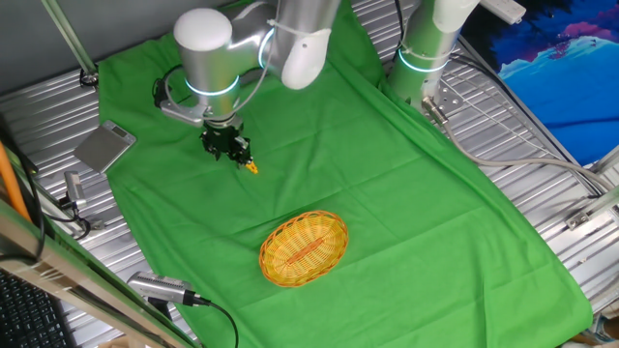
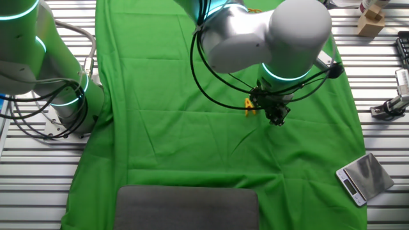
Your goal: Use a clamp
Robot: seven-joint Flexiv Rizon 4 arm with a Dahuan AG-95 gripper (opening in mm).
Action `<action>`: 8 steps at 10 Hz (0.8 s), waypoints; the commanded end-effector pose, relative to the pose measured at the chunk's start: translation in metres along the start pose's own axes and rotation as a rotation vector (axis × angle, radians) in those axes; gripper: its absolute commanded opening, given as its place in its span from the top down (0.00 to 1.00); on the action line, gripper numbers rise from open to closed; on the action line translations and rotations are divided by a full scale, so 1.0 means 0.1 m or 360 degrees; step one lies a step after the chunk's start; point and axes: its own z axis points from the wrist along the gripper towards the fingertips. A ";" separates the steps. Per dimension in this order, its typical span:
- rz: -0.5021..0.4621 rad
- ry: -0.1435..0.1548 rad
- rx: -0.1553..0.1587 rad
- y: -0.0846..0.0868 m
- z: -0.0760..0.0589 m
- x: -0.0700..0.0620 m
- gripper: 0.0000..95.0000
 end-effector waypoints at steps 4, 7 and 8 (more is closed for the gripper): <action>-0.0014 0.0018 -0.0028 -0.07 -0.09 -0.01 0.40; -0.0035 0.0027 -0.0084 -0.06 -0.25 -0.11 0.20; -0.0051 0.0034 -0.0120 -0.04 -0.28 -0.16 0.20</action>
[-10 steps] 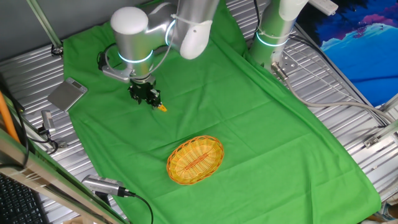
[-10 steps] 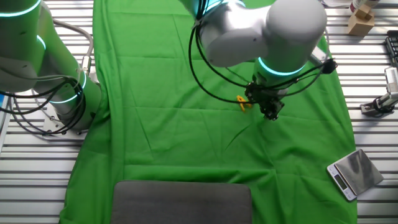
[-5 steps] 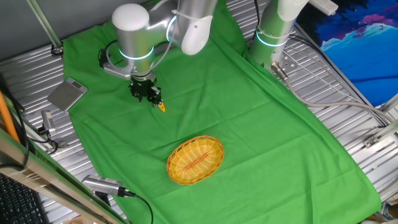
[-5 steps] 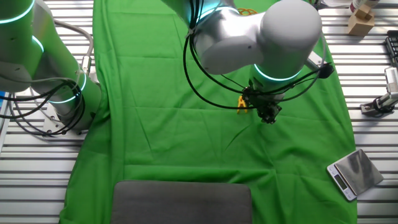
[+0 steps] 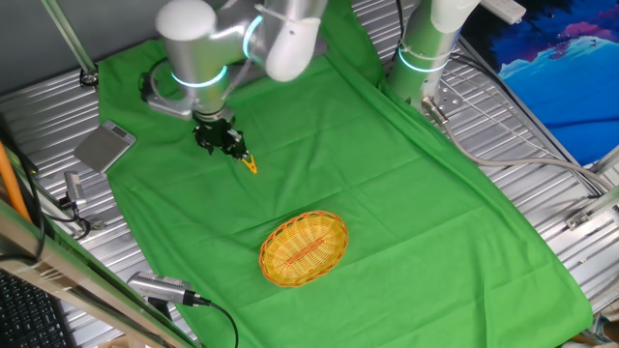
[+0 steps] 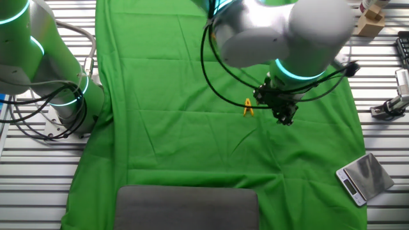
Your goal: Use a clamp
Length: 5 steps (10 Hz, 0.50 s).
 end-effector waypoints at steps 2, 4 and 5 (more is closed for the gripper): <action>-0.0078 0.0019 -0.0170 0.09 -0.04 -0.09 0.20; -0.0289 0.0025 -0.0225 0.15 -0.05 -0.11 0.20; -0.0362 0.0013 -0.0255 0.18 -0.07 -0.11 0.20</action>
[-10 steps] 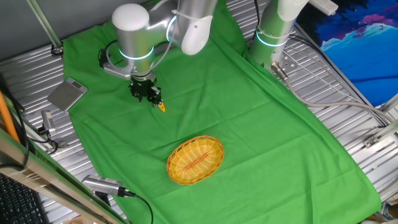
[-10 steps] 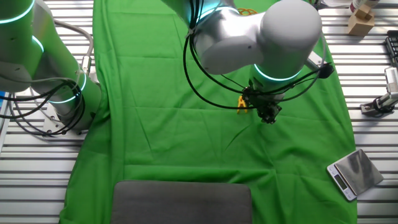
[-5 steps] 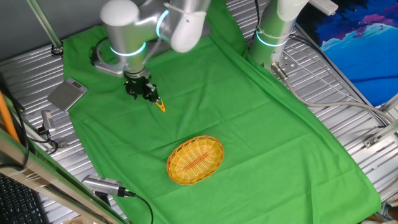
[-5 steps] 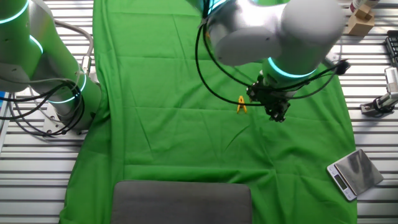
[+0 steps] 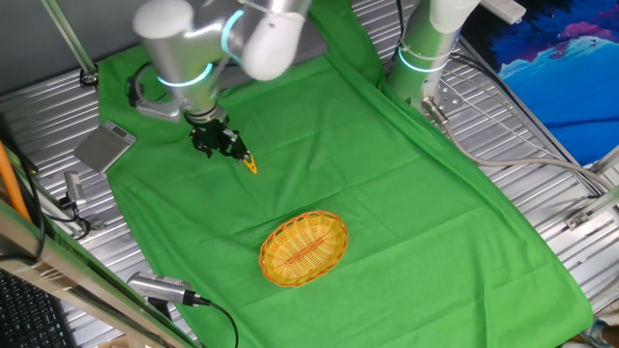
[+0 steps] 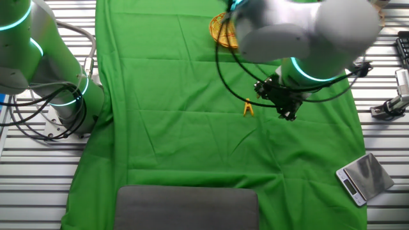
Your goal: Use a clamp
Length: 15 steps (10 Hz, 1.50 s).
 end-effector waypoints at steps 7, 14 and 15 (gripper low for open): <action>-0.0676 0.0012 -0.0066 0.25 -0.10 0.01 0.40; -0.0782 0.0008 -0.0069 0.32 -0.04 0.07 0.40; -0.0792 0.0007 -0.0077 0.31 -0.02 0.08 0.40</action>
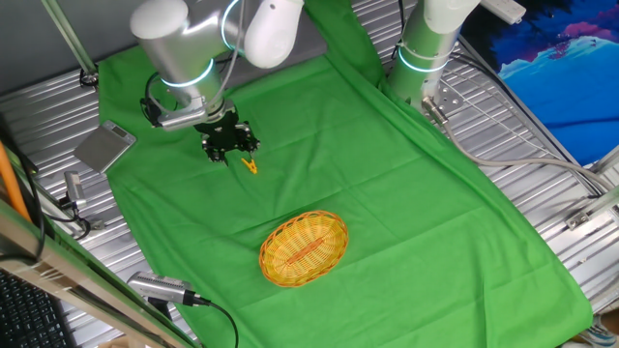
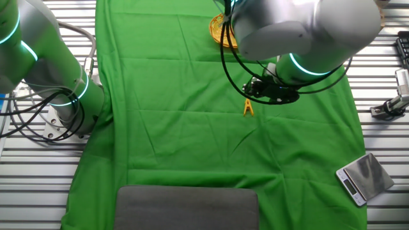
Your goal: Use a clamp
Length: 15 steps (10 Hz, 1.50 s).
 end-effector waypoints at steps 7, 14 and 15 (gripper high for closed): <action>0.0000 0.0030 -0.0008 0.07 0.02 0.12 0.40; 0.0098 0.0056 -0.0116 0.07 0.02 0.12 0.40; 0.0102 0.0068 -0.0114 0.07 0.02 0.12 0.40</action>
